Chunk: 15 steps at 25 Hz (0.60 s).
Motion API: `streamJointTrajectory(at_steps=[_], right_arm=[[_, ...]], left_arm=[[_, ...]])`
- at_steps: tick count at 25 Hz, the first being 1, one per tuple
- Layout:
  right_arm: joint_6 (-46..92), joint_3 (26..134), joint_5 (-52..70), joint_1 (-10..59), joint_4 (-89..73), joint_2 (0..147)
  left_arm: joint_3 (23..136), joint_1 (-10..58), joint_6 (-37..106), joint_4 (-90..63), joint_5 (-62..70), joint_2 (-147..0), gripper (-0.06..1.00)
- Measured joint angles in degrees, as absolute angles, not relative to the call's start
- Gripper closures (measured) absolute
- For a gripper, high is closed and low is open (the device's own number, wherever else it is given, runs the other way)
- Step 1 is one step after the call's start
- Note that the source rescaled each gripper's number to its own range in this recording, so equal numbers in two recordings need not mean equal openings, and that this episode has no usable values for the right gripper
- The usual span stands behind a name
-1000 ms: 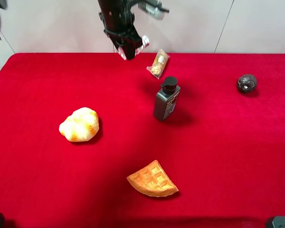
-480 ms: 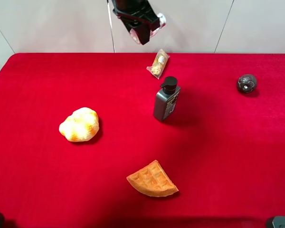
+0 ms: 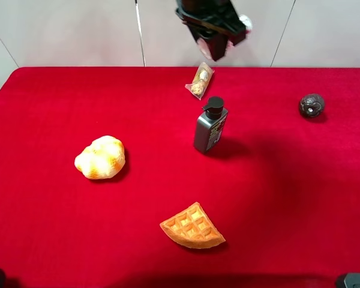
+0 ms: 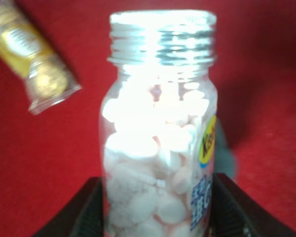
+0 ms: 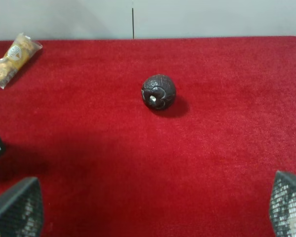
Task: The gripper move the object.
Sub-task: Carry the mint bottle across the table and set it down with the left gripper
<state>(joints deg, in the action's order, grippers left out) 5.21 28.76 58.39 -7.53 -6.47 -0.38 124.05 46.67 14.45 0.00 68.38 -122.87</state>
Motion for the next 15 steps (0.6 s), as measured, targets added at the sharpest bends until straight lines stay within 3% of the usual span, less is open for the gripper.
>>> streamJointTrajectory(at_steps=[15], right_arm=[[5.21, 28.76, 58.39, -7.53, -6.47, -0.38]], left_arm=[[124.05, 57.74, 11.48, 0.0, 68.38, -122.87, 0.94]])
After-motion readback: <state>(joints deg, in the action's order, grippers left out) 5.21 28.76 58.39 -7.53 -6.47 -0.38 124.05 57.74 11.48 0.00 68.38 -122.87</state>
